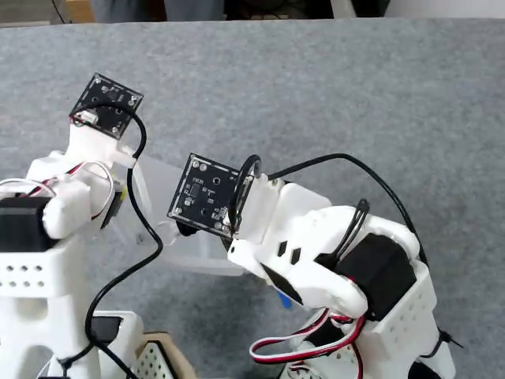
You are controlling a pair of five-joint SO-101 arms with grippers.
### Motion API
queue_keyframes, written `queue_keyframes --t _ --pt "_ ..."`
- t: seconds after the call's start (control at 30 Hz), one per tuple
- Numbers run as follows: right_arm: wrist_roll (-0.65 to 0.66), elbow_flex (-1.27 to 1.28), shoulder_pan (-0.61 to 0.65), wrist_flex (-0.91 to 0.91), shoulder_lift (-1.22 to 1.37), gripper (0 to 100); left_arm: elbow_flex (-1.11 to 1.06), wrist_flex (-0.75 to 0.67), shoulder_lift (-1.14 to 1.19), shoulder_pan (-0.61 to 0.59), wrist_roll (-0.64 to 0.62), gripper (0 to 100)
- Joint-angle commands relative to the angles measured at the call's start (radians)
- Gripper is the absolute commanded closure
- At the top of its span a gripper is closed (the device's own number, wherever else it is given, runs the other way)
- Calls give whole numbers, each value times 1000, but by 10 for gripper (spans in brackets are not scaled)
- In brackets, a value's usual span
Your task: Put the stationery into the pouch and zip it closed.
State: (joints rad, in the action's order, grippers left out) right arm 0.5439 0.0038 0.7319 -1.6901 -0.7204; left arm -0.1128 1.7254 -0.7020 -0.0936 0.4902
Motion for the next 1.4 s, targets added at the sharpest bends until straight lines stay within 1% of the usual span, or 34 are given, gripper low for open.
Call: queue_keyframes --t 0.0,0.1,0.23,0.33,0.5,0.6,0.7,1.0,1.07,1.17,1.2,1.27,1.37 --pt "-11 -5 -23 0 -13 985 16 -5 -66 1 11 795" --pt "-11 -5 -23 0 -13 985 15 -52 -109 1 14 791" --pt "-11 -5 -23 0 -13 985 15 -61 -104 1 112 791" --pt "-11 -5 -23 0 -13 985 13 -78 -94 -1 160 791" --pt "-12 -5 -23 0 -13 985 -42 -230 -91 -5 176 791" --pt "-12 -7 -21 -12 -15 985 -107 -295 -86 -5 255 791" --pt "-12 -7 -21 -12 -31 985 -148 -330 -80 -7 287 791" --pt "-12 2 -23 -9 -67 985 -160 -328 -74 -5 298 794" --pt "-12 2 -23 -8 -67 985 -160 -318 -74 -4 298 839" --pt "-12 2 -23 -6 -67 985 -159 -276 -74 -1 299 970" --pt "-12 2 -23 -6 -67 985 -159 -265 -74 -1 298 975" --pt "-12 2 -23 -8 -67 985 -159 -249 -74 -1 296 937" --pt "-12 2 -23 -6 -67 985 -151 -236 -75 -1 296 958"
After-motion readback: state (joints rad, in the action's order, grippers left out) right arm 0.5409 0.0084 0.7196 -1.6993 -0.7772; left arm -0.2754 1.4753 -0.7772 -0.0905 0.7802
